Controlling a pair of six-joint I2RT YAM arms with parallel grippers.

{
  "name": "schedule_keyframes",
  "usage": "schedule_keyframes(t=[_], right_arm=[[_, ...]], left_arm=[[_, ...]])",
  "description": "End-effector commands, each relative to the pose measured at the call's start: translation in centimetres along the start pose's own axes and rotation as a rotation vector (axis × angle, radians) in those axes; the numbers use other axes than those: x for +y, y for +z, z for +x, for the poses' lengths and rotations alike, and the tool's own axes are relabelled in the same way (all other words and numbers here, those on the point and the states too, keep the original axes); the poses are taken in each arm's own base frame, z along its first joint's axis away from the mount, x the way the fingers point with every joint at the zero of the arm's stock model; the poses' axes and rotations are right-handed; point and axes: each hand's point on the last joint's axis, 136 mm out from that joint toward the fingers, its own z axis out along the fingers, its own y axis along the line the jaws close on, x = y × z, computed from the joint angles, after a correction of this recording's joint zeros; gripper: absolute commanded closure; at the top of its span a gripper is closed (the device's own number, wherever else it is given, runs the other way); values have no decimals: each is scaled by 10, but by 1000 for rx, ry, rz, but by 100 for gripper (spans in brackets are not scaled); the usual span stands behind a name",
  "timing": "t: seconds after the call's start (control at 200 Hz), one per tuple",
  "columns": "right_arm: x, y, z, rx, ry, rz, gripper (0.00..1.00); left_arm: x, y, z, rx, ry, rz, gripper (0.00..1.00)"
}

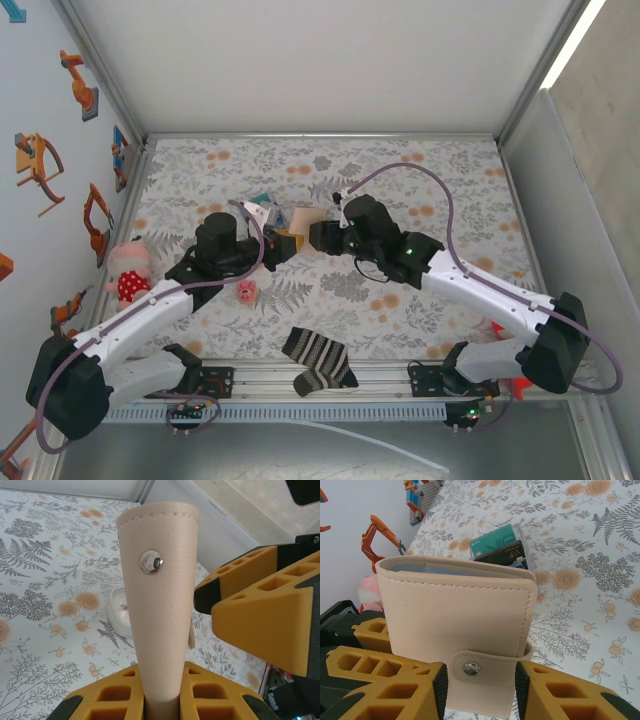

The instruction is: Take the credit cards out of the card holder

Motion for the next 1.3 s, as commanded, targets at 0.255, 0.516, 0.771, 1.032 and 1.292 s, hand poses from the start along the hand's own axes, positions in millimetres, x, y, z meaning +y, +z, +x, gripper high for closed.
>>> schedule_keyframes(t=[0.255,0.516,0.771,1.032,1.292], right_arm=[[18,7,-10,-13,-2,-52,57],[24,9,-13,-20,-5,-81,50],[12,12,-10,-14,-2,-17,51],[1,10,-9,-20,-4,37,61],[-5,1,-10,-44,-3,53,71]], left_arm=[[-18,-1,-24,-70,32,62,94],[-20,0,-22,-62,28,75,95],[-27,-2,-27,-76,41,101,96],[-28,-4,-26,-77,39,97,97],[-25,-7,-28,-91,37,76,99]])
